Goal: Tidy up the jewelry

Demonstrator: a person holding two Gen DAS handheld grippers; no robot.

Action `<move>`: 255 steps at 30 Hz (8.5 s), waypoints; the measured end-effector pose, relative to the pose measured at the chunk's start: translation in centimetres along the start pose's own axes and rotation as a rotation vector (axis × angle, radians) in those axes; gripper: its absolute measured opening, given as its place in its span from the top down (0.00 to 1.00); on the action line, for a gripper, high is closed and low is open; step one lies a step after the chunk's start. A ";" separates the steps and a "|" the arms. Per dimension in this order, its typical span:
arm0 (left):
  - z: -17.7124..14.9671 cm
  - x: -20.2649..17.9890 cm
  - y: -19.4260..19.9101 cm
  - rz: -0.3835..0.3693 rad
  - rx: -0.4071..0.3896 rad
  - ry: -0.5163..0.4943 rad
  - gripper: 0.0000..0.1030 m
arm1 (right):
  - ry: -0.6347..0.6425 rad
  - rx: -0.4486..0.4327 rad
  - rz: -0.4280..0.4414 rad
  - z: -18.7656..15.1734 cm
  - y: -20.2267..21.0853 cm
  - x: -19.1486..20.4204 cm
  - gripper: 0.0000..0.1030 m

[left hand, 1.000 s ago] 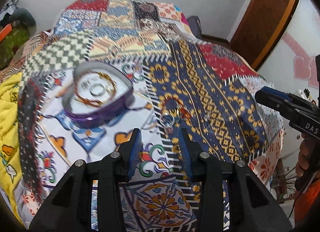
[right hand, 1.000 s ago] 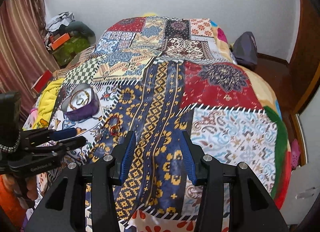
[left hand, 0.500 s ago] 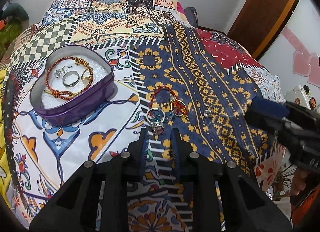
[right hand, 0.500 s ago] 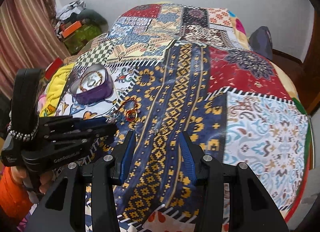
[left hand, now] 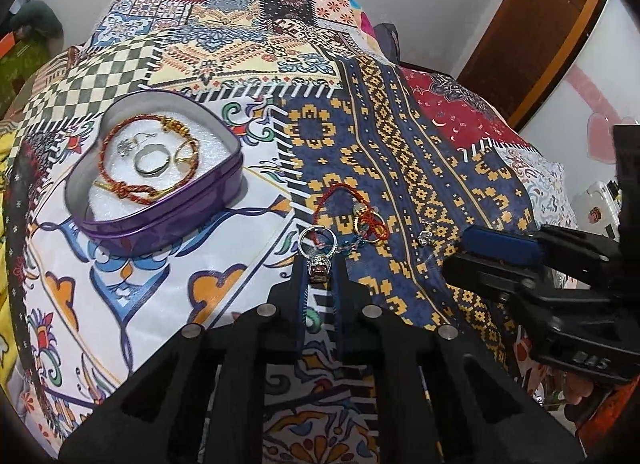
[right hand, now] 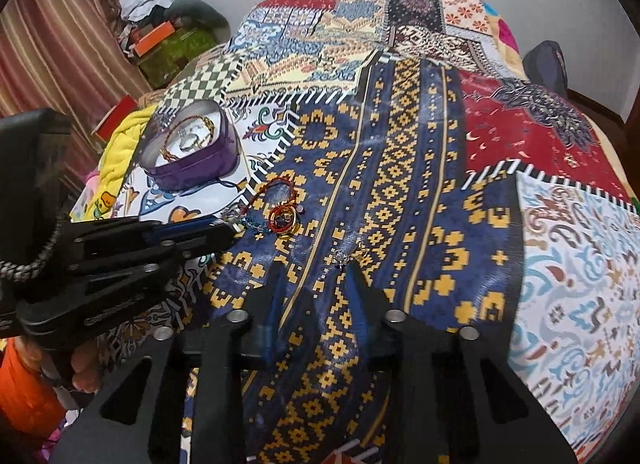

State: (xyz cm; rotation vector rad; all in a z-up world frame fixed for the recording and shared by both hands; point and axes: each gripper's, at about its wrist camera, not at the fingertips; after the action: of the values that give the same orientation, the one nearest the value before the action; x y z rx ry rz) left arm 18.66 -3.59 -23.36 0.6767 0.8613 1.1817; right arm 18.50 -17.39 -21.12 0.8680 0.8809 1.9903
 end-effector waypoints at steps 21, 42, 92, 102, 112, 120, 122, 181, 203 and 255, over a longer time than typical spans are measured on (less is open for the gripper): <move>-0.8 2.3 2.9 -0.003 -0.051 0.053 0.90 | 0.009 -0.006 -0.127 0.9 -0.7 0.1 0.86; -0.8 3.5 3.9 0.004 -0.064 0.094 0.90 | -0.017 -0.019 -0.097 1.5 -1.1 -0.4 0.91; 2.4 8.8 7.8 0.083 -0.221 0.125 0.90 | 0.130 -0.176 0.141 10.1 -1.8 9.8 0.91; 3.1 9.0 5.9 0.084 -0.195 0.107 0.90 | 0.129 -0.112 0.149 11.2 -4.8 9.5 0.91; 3.3 9.1 5.3 0.084 -0.187 0.097 0.91 | 0.130 -0.065 0.146 11.2 -6.6 9.2 0.91; 3.2 9.0 5.5 0.100 -0.187 0.092 0.90 | 0.119 -0.031 0.138 10.7 -7.0 8.7 0.91; 3.2 9.1 5.6 0.098 -0.185 0.094 0.90 | 0.120 -0.024 0.136 10.7 -6.9 8.6 0.91; 1.5 -0.2 0.0 -0.032 0.042 -0.040 0.73 | -0.049 -0.056 -0.051 1.8 1.6 -1.6 0.64; 1.6 -0.4 0.4 -0.019 -0.019 -0.042 0.95 | -0.029 -0.041 -0.036 1.4 1.2 -1.0 0.64; 3.3 6.6 12.3 0.097 -0.321 0.100 0.95 | 0.130 -0.121 0.041 6.4 0.7 5.7 0.91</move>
State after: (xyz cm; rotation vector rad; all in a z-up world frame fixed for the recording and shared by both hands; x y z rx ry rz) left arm 16.28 5.95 -12.88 0.4029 0.7060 1.4135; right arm 20.74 -11.11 -15.70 0.7004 0.8107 2.1311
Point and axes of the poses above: each gripper's, at about its wrist camera, not at the fingertips, and y roughly against the way its jaws point, x to its left, z to its top, and after that the axes turned 1 degree about z, right-handed
